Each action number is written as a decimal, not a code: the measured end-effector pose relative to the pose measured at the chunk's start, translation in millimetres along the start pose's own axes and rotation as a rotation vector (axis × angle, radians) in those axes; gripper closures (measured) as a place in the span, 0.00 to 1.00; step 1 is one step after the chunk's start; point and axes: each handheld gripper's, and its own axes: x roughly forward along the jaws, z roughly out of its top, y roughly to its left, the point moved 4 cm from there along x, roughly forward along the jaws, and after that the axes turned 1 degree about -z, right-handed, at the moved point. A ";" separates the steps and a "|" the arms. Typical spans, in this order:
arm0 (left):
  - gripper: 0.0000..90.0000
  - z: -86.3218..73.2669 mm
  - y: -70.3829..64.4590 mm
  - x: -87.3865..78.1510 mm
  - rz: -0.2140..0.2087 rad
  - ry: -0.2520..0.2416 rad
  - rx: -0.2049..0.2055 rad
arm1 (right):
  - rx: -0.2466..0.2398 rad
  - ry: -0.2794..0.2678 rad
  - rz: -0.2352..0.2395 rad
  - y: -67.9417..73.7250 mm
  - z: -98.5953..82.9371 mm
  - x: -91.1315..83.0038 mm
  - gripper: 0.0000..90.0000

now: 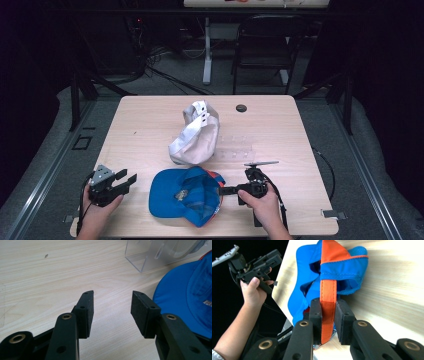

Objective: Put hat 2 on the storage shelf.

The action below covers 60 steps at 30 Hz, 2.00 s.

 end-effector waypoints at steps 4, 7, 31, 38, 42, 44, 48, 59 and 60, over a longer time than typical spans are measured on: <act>0.60 0.3 -0.4 1.3 -0.006 0.015 0.004 | 0.013 -0.006 0.006 -0.7 2.8 -11.4 0.87; 0.60 0.7 -1.2 3.3 -0.010 0.018 0.007 | 0.029 0.002 0.050 1.1 4.7 -14.8 0.87; 0.60 1.7 1.6 2.5 0.002 0.002 0.007 | 0.138 -0.027 0.335 47.1 50.1 -50.0 0.87; 0.60 1.9 2.5 0.7 0.003 0.007 0.007 | 0.141 -0.041 0.375 61.1 62.7 -64.7 0.87; 0.60 1.8 2.1 2.2 0.005 -0.005 0.006 | 0.134 -0.051 0.379 68.9 69.2 -76.2 0.87; 0.60 1.9 2.0 2.0 0.007 -0.002 0.008 | 0.134 -0.059 0.369 72.4 72.0 -82.1 0.87; 0.60 2.0 1.9 1.8 0.007 -0.002 0.008 | 0.129 -0.082 0.360 78.6 77.3 -94.5 0.87; 0.60 2.2 2.3 0.2 0.007 0.005 0.010 | 0.128 -0.140 0.325 87.0 90.1 -123.7 0.87; 0.60 2.2 2.3 0.6 0.009 0.002 0.009 | 0.129 -0.148 0.321 86.8 92.0 -126.8 0.87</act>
